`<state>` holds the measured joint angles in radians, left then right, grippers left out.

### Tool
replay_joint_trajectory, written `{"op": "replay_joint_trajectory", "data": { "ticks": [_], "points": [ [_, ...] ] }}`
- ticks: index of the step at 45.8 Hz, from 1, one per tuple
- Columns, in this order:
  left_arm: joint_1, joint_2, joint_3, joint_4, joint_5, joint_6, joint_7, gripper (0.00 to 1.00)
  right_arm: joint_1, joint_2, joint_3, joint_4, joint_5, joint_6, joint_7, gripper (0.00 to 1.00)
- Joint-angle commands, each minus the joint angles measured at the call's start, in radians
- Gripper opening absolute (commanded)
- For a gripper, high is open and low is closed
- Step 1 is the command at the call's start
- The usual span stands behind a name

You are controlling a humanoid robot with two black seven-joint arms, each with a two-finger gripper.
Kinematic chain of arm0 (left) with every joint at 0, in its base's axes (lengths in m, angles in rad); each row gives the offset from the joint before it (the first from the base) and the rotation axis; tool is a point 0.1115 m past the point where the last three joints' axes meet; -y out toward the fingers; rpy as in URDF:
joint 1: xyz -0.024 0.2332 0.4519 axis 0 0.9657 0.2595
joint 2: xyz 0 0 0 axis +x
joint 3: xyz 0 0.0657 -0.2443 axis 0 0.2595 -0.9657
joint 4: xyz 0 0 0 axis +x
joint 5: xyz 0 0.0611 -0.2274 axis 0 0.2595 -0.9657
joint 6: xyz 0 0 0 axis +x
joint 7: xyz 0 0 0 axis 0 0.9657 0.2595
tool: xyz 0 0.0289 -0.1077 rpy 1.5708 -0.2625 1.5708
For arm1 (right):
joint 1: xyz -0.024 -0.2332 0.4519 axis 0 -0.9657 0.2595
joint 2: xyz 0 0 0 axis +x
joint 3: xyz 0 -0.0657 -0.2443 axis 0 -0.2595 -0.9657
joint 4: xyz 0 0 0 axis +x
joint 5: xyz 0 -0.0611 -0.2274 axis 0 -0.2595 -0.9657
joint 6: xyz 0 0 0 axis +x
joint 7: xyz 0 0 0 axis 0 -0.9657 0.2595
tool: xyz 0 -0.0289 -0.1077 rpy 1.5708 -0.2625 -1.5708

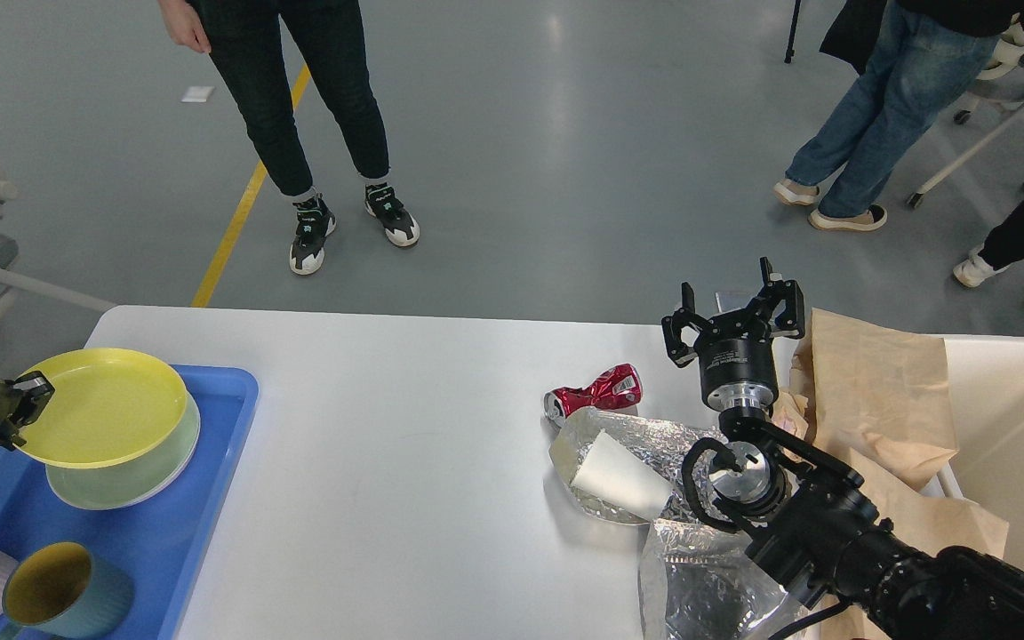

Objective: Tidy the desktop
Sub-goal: 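Lift the yellow plate with the left gripper onto the pale green plate, then raise the left gripper up and away from the blue tray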

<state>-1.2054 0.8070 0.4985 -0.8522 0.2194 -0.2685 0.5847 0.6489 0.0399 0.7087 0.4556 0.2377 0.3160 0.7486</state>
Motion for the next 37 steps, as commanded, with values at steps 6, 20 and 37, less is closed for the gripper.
{"op": "replay_joint_trajectory", "data": {
  "ticks": [6, 20, 37],
  "points": [
    [0.053, -0.028, -0.012, -0.001, 0.0, 0.078, 0.0, 0.01, 0.0, 0.0, 0.0, 0.0, 0.0, 0.0, 0.0, 1.0],
    [0.078, -0.045, -0.012, 0.001, 0.0, 0.081, 0.0, 0.16, 0.0, 0.0, 0.0, 0.0, 0.0, 0.0, 0.0, 1.0],
    [0.073, -0.046, -0.014, -0.001, 0.0, 0.121, 0.001, 0.68, 0.0, 0.0, 0.0, 0.0, 0.0, 0.0, 0.0, 1.0]
  ]
}}
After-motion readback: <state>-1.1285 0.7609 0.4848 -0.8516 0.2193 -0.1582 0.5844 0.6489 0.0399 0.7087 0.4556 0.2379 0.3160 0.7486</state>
